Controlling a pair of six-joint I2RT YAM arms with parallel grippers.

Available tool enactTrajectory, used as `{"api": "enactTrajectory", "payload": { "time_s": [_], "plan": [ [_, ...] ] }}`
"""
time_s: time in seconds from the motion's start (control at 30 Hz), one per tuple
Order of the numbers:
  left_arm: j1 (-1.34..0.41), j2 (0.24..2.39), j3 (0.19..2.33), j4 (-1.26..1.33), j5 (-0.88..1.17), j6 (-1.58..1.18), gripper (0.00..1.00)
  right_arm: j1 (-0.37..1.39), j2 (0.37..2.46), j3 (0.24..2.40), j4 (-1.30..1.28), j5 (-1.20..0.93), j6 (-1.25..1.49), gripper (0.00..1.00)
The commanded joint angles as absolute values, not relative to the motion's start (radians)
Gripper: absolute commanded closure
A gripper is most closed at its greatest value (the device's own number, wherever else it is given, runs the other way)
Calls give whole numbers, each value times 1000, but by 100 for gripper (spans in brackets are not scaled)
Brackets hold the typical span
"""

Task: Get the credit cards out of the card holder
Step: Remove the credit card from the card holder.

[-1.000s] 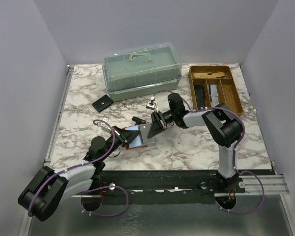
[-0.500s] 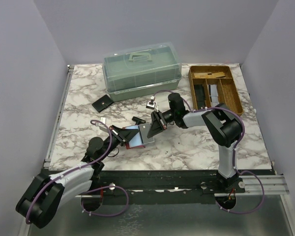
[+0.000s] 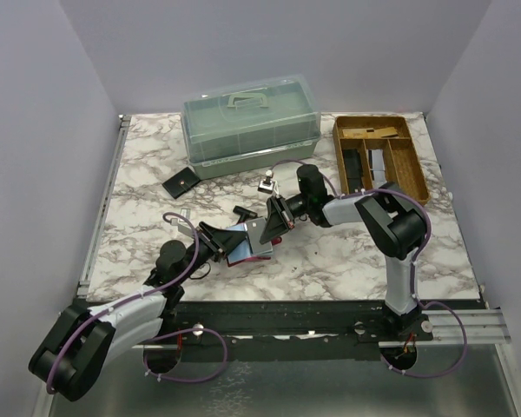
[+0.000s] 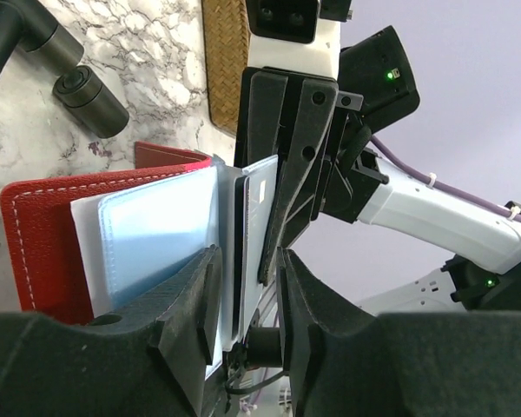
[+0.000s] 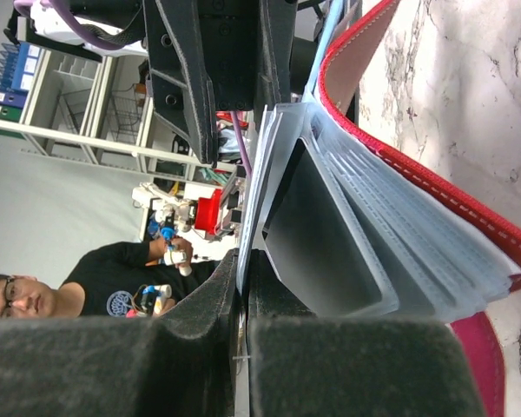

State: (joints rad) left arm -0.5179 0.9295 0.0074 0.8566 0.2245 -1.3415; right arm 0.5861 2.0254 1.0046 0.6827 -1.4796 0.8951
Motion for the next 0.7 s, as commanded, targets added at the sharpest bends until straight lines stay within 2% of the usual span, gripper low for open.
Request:
{"api": "enactTrajectory", "payload": {
  "time_s": [0.0,0.3,0.53,0.67],
  "plan": [
    [-512,946,-5,781,291,-1301,62,591,2039,1009,730,-1505,909,94],
    [-513,1073,58,909,363,-1308,67,592,2040,1012,725,-1508,904,94],
    [-513,1153,66,1034,383,-1328,86,595,2045,1028,627,-1492,828,93],
    [-513,1154,75,1047,387,-1328,99,595,2050,1071,424,-1443,670,93]
  ]
}}
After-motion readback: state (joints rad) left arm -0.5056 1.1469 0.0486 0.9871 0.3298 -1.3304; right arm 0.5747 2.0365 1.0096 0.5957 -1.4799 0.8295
